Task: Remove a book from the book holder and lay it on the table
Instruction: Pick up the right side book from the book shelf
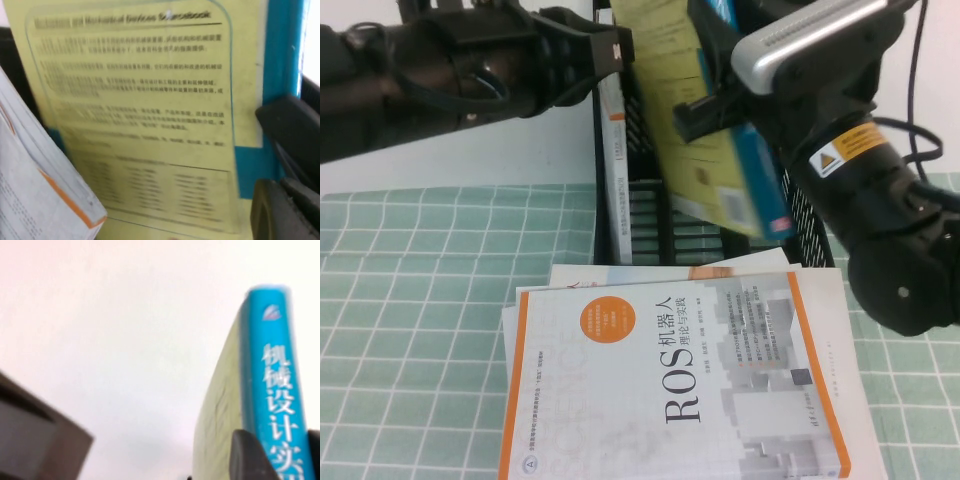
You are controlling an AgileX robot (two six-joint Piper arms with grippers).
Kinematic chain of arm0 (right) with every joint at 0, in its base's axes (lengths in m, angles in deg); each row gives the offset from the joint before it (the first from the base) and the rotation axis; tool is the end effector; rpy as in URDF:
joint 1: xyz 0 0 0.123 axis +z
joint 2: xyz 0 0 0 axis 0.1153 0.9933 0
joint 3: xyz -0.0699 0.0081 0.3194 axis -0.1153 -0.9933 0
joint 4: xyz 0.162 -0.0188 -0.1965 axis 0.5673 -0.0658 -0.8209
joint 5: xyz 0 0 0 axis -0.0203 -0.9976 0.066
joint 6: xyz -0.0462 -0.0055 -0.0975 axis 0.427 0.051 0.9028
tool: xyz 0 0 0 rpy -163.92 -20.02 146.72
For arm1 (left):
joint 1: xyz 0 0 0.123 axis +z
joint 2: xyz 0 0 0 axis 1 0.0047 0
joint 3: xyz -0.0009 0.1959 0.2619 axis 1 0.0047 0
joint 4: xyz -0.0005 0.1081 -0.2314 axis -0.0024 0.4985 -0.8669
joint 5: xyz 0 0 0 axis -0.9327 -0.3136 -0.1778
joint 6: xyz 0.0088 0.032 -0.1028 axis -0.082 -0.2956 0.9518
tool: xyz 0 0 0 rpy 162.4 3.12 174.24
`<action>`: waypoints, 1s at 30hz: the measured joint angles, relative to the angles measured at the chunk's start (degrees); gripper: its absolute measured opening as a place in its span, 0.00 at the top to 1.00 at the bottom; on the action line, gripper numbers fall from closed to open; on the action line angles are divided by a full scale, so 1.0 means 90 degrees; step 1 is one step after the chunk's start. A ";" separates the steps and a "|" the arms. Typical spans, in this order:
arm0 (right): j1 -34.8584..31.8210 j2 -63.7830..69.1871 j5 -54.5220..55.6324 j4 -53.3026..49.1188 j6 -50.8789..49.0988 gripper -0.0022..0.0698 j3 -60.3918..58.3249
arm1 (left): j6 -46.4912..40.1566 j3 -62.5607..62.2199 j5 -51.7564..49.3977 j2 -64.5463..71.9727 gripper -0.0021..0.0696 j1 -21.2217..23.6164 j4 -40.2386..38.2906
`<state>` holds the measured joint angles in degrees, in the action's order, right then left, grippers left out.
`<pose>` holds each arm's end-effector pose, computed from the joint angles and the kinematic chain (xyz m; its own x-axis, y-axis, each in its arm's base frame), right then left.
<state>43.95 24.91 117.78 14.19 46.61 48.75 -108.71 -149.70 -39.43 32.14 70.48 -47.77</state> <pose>0.3218 0.2303 0.3761 0.4706 0.0529 -0.8808 -0.4209 0.8908 -0.1714 0.2923 -0.1487 0.4391 -0.4469 -0.2163 -0.8681 0.5466 0.7022 -0.4563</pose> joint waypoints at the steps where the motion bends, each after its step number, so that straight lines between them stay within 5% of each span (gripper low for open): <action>1: 0.0000 -0.0027 0.0027 -0.0013 0.0024 0.68 0.0000 | -0.0004 0.0000 -0.0027 -0.0028 0.97 0.0000 0.0011; 11: -0.0038 -0.0526 -0.0253 -0.0243 0.0084 0.69 0.0000 | 0.0016 -0.0015 -0.0246 -0.0443 0.97 0.0000 0.0011; 23: -0.0040 -0.1345 -0.1706 -0.2577 -0.0155 0.69 0.0000 | 0.0209 -0.0015 -0.0863 -0.1374 0.97 0.0000 0.0285; 30: -0.0040 -0.1717 -0.2076 -0.2950 -0.0397 0.69 0.0000 | 0.0248 -0.0015 -0.1178 -0.2079 0.97 0.0000 0.0448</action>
<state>43.59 9.46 99.09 -12.36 43.04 48.75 -106.49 -149.83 -50.04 13.43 70.48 -43.74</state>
